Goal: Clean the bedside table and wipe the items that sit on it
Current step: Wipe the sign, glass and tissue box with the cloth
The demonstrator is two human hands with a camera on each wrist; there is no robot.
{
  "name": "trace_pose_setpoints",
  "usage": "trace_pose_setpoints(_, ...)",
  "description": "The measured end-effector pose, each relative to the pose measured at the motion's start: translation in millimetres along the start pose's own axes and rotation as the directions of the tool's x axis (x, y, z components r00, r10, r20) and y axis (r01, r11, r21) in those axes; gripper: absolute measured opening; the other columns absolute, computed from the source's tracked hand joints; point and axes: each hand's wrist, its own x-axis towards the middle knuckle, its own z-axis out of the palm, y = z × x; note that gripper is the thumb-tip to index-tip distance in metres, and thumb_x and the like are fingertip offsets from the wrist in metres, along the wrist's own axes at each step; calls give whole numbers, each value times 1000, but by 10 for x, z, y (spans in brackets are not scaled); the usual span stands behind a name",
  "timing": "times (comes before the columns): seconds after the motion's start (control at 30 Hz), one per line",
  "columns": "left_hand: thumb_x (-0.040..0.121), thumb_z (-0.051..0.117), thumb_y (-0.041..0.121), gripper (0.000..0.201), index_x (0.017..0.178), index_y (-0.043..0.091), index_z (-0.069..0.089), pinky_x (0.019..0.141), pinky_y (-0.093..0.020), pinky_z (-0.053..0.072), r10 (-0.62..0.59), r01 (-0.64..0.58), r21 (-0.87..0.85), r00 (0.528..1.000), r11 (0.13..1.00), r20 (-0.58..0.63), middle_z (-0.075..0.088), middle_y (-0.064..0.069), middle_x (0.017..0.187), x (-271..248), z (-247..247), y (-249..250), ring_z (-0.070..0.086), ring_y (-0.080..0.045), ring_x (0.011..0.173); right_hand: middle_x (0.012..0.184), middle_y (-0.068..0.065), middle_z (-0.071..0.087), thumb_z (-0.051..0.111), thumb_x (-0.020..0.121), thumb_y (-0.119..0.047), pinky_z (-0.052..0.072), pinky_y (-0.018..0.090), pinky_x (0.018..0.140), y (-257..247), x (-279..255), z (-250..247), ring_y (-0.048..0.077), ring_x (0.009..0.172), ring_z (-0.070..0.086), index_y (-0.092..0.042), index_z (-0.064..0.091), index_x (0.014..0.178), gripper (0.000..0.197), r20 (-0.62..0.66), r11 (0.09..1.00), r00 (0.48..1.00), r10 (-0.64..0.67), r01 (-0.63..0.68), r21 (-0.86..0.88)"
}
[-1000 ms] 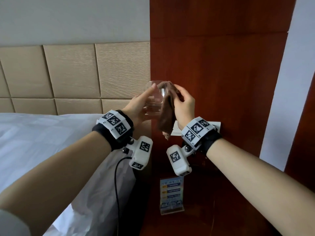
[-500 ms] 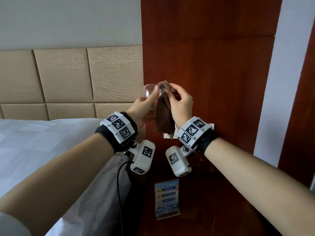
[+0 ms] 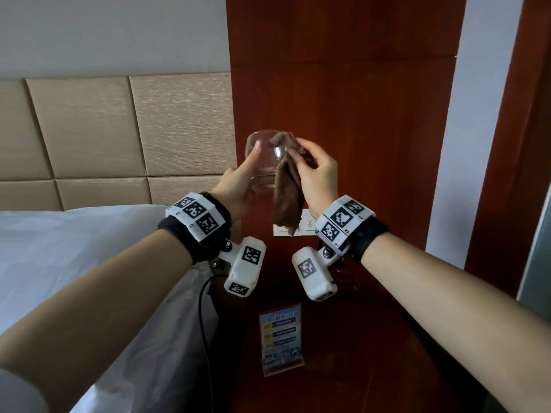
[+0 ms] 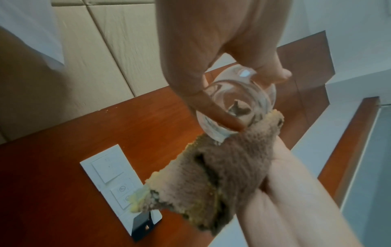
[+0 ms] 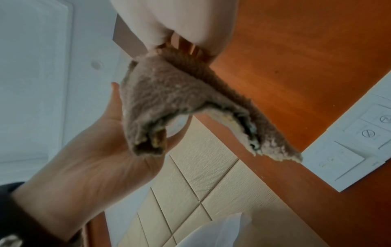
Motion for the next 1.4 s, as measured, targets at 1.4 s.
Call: trace_pose_setpoints(1.4,89,60,28,22,97,8,61,68,-27,52,-133,129,38,984,991,120,65,-4,79,-220,553,-356,61,-15,67,115,4,68,64,87,-15,51,37,98,46,-214,-842,16,110,63,-12,65,119,32,28,973,999,16,-9,-230)
